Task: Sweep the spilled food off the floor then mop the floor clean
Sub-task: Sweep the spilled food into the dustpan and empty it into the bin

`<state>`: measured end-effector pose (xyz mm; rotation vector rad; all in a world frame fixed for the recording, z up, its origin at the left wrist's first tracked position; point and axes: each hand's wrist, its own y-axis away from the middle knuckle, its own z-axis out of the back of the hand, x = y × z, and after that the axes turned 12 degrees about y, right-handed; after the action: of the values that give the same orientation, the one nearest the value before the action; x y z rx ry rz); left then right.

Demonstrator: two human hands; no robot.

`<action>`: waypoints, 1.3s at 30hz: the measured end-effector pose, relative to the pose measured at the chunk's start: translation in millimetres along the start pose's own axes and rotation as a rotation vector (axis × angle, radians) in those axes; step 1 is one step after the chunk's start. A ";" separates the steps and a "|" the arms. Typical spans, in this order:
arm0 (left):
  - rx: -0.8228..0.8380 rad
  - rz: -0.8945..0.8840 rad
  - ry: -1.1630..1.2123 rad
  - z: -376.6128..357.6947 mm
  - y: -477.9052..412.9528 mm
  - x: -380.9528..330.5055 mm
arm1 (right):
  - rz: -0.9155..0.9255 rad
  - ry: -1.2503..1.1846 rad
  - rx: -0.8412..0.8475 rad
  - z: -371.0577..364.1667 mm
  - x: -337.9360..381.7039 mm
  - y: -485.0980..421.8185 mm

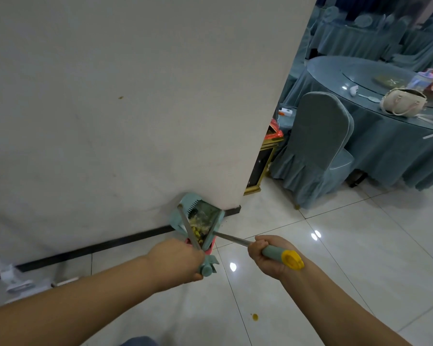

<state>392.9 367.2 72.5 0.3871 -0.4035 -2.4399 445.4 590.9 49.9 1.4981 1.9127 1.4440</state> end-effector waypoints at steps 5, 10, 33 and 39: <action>0.010 -0.064 -0.117 10.5 -1.1 5.7 | -0.056 -0.002 0.001 6.2 8.6 7.8; 0.045 -0.153 -0.218 21.9 0.2 -0.4 | -0.040 -0.011 -0.007 10.3 8.3 15.2; 0.151 -0.228 -0.342 21.7 15.5 32.3 | -0.075 -0.167 0.004 16.9 22.0 10.9; 0.188 -0.296 -0.361 19.4 30.0 38.1 | -0.089 -0.181 -0.005 13.0 22.0 12.5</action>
<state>372.9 324.4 94.8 0.0827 -0.7827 -2.7771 452.9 615.7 61.7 1.4681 1.8414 1.2297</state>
